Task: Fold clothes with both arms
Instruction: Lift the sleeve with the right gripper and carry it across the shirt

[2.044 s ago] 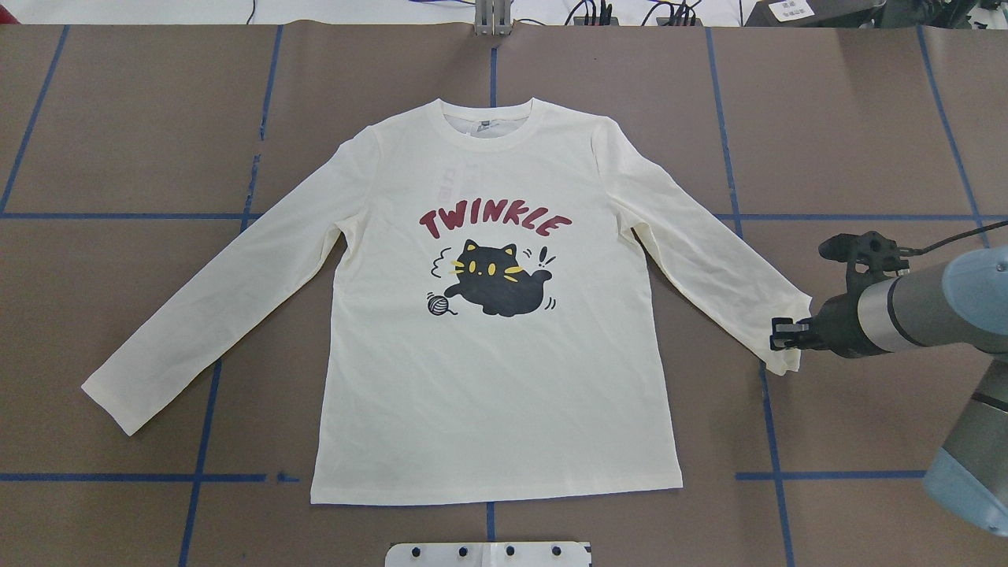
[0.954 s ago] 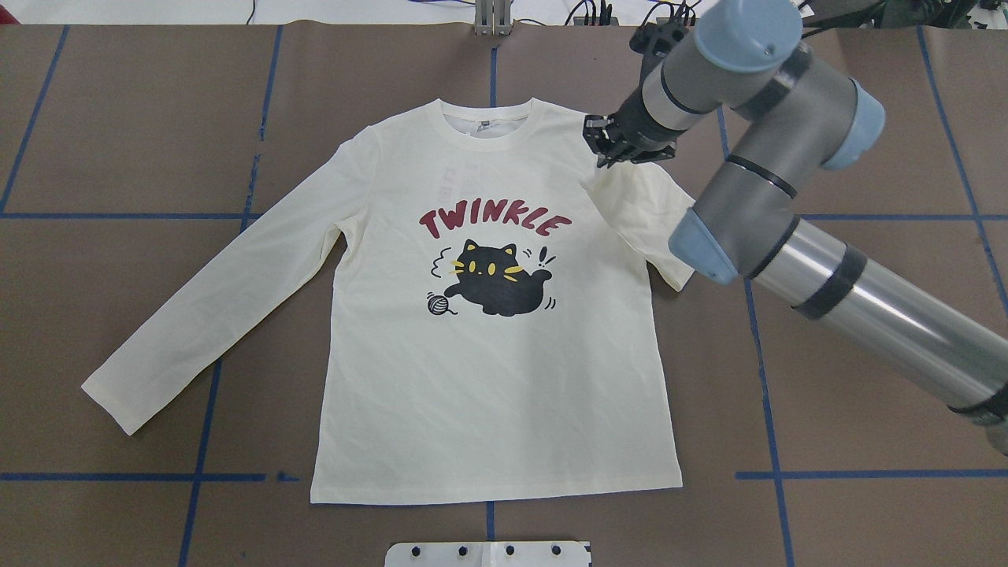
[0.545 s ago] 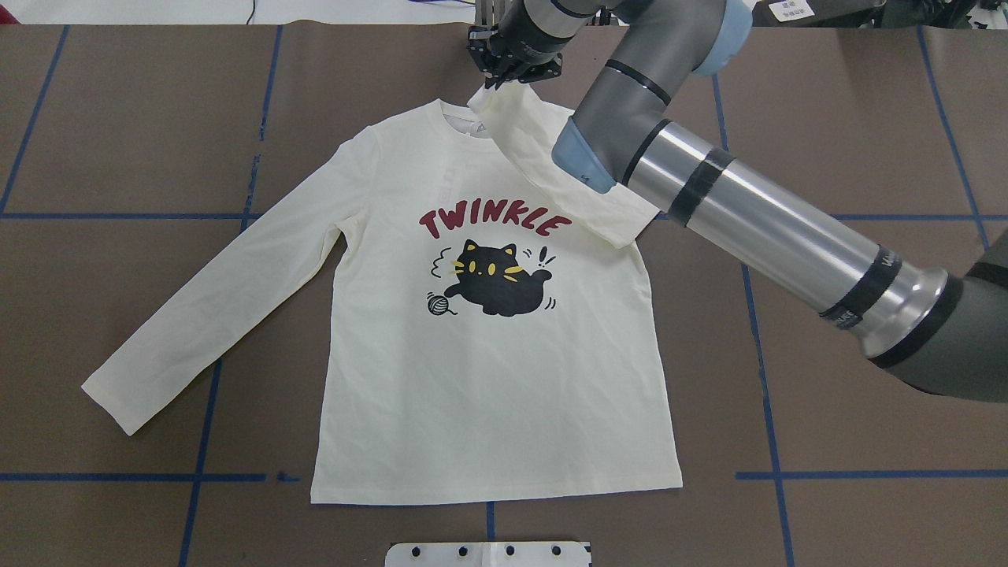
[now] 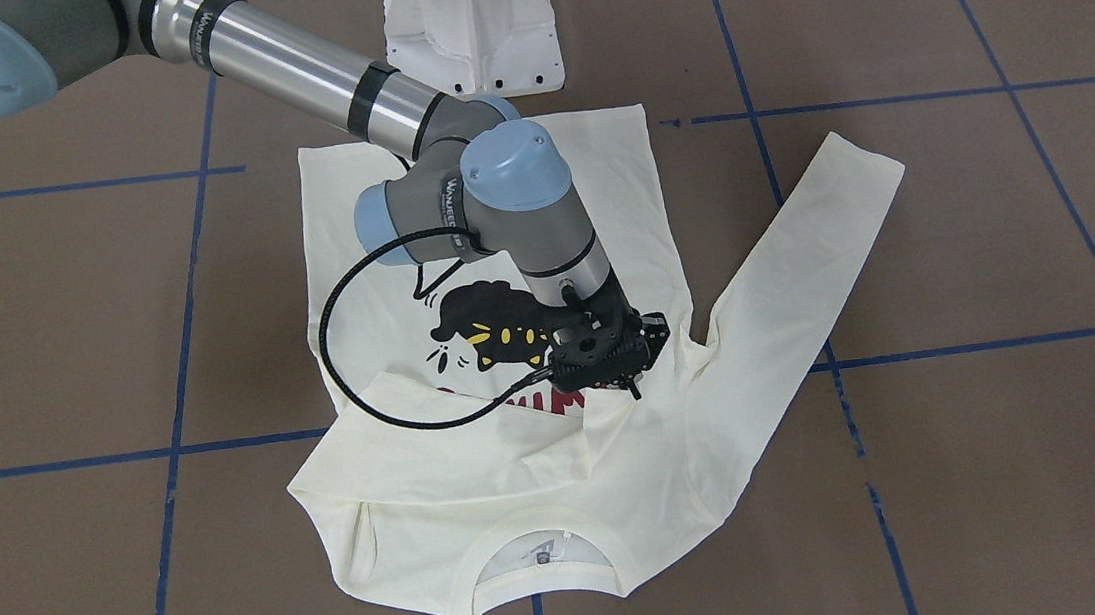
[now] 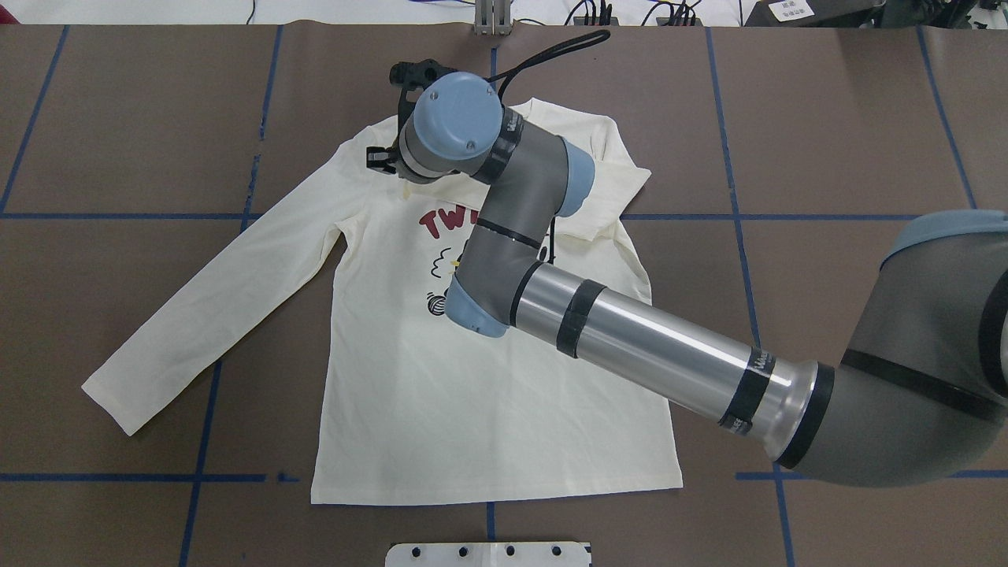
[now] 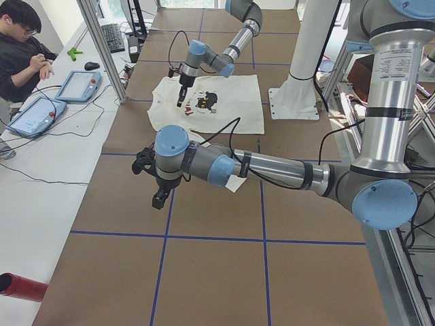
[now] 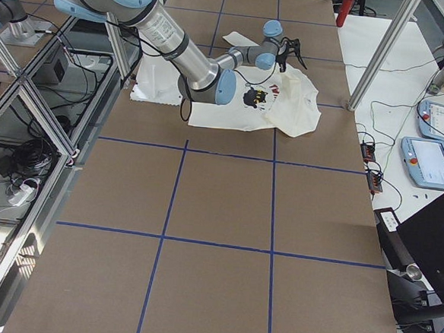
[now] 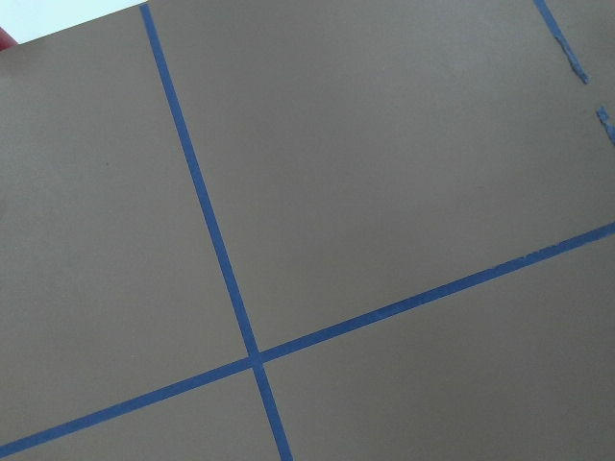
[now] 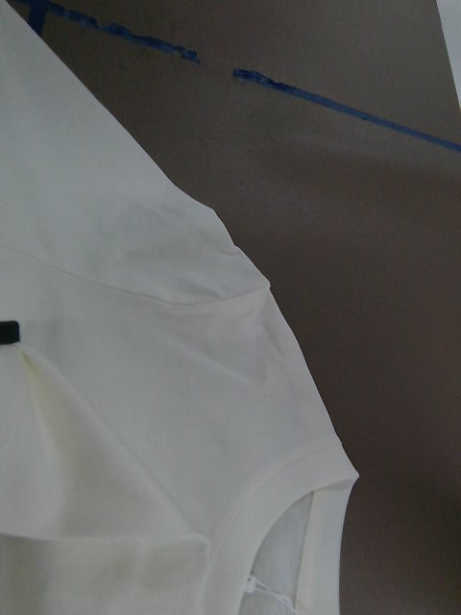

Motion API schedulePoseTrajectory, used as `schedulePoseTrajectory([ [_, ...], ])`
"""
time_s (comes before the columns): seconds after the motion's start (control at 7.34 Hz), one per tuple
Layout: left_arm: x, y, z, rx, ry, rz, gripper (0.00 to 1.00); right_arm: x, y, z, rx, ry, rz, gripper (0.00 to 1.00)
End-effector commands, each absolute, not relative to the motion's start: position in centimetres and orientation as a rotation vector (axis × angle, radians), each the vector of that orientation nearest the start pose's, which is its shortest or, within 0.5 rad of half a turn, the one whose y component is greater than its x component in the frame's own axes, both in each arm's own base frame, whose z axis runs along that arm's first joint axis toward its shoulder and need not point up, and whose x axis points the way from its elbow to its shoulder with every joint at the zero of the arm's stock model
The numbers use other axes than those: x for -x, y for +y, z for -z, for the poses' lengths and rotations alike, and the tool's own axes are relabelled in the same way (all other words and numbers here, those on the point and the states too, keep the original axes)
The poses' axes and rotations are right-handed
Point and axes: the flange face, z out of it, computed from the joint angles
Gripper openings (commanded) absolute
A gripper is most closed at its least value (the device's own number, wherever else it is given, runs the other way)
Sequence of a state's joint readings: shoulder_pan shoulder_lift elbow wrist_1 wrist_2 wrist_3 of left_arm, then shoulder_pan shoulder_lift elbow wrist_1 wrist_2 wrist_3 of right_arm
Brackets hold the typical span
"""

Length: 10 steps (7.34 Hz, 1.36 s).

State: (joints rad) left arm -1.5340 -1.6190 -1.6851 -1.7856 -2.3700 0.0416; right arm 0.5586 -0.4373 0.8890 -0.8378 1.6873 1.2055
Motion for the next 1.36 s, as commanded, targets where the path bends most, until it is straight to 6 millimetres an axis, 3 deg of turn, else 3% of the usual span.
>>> schedulePoseTrajectory([
  [0.0,4.3,-52.8,-55.4,-0.355,0.79,-0.222,1.0,68.9,-54.3,-11.1,-0.492,-1.17,-0.093,0.0],
  [0.55,4.3,-52.8,-55.5,-0.352,0.79,-0.221,1.0,69.7,-54.8,-7.6,-0.501,-1.188,-0.092,0.0],
  [0.68,4.3,-52.8,-55.5,-0.352,0.79,-0.221,1.0,70.1,-54.5,-6.7,-0.503,-1.194,-0.088,0.99],
  [1.23,4.2,-52.7,-55.6,-0.339,0.795,-0.196,1.0,70.7,-54.1,-6.2,-0.419,-1.217,-0.181,1.0],
])
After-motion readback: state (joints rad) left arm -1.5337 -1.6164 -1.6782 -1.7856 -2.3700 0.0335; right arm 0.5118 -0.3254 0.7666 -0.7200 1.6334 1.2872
